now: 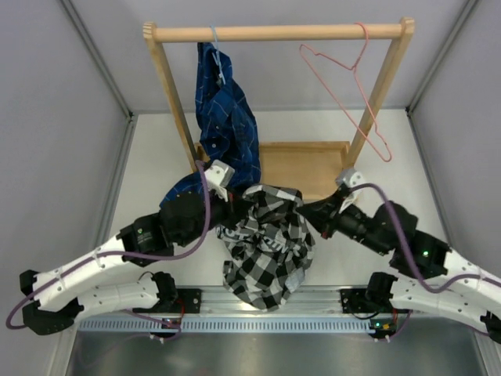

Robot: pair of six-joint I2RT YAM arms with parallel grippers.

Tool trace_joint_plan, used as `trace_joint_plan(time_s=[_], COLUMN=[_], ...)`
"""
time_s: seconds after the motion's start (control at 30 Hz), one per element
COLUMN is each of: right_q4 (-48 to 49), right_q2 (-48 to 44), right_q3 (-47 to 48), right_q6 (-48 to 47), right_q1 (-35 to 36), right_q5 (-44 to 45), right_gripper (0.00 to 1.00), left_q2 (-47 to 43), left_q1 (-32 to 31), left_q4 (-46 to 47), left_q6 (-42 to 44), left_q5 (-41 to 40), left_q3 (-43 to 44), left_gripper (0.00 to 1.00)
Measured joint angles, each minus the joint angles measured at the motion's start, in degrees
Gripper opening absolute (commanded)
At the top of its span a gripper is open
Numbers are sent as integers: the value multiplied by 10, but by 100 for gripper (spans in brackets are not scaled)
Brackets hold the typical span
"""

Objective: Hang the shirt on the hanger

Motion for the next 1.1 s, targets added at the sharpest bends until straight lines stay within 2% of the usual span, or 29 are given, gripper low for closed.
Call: trace_joint_plan(time_s=[0.17, 0.27, 0.37, 0.6, 0.67, 0.7, 0.73, 0.83, 0.97, 1.1], right_q4=[-56, -77, -92, -171, -180, -184, -184, -188, -192, -189], right_q2=[35, 62, 66, 73, 61, 47, 29, -18, -14, 28], right_q3=[203, 262, 217, -9, -31, -31, -30, -13, 54, 100], right_q6=[-38, -45, -26, 81, 101, 107, 111, 108, 83, 43], right_q1=[0, 2, 2, 2, 2, 2, 2, 2, 2, 2], right_q5=[-4, 16, 51, 98, 95, 94, 95, 95, 96, 80], right_gripper=[0, 0, 0, 1, 11, 19, 31, 54, 64, 67], left_q2=[-20, -19, -18, 39, 49, 50, 49, 40, 31, 30], left_q1=[0, -3, -3, -1, -2, -3, -2, 0, 0, 0], left_q4=[5, 31, 36, 13, 3, 0, -1, 1, 1, 1], left_q6=[23, 25, 9, -72, -88, -92, -96, -104, -104, -103], left_q5=[23, 35, 14, -61, -59, -60, -62, -64, -51, -31], left_q3=[79, 97, 66, -76, -96, -100, -101, -101, -101, -102], left_gripper=[0, 0, 0, 0, 0, 0, 0, 0, 0, 0])
